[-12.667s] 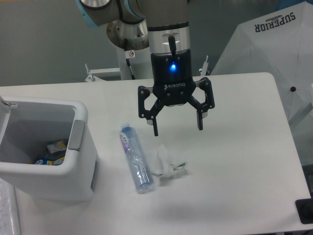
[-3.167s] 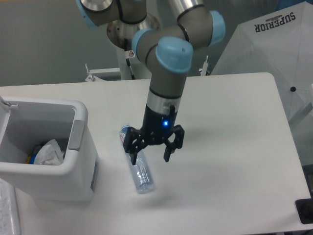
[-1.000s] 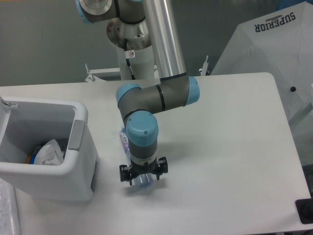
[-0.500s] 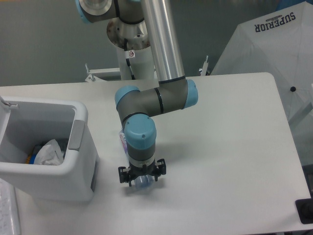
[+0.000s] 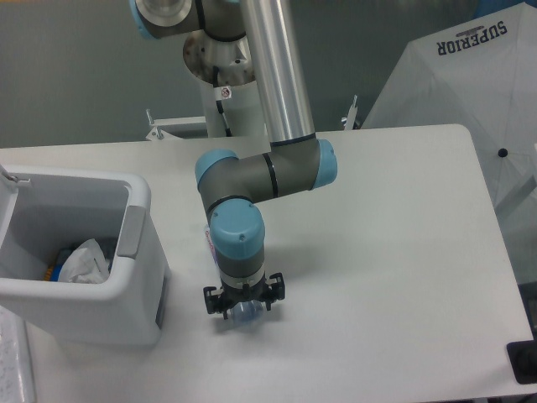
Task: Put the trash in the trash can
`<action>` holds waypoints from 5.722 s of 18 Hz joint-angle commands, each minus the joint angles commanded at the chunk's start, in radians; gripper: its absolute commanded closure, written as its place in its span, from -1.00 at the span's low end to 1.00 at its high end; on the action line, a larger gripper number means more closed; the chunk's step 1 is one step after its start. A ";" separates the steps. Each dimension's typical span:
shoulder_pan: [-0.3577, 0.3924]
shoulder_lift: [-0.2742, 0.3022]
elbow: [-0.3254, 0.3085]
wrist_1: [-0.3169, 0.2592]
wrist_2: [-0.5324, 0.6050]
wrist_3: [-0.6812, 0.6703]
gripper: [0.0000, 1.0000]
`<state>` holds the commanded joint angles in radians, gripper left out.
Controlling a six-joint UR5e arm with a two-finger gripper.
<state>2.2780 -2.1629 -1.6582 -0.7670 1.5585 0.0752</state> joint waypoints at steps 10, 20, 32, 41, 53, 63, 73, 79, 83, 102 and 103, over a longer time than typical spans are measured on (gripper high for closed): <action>-0.003 0.002 -0.002 -0.002 0.002 -0.002 -0.34; -0.005 0.009 -0.002 -0.012 0.002 0.005 -0.18; 0.034 0.084 0.191 -0.006 -0.015 0.012 -0.19; 0.081 0.090 0.495 0.089 -0.173 -0.031 -0.18; 0.034 0.187 0.540 0.091 -0.271 -0.219 -0.19; -0.066 0.299 0.417 0.091 -0.356 -0.308 -0.19; -0.178 0.308 0.310 0.094 -0.354 -0.238 -0.19; -0.213 0.304 0.279 0.094 -0.354 -0.235 -0.19; -0.216 0.305 0.264 0.095 -0.353 -0.233 -0.28; -0.017 0.367 0.373 0.075 -0.348 0.078 -1.00; 0.004 0.376 0.367 0.054 -0.348 0.104 -1.00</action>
<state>2.2823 -1.7872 -1.2916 -0.7131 1.2103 0.1792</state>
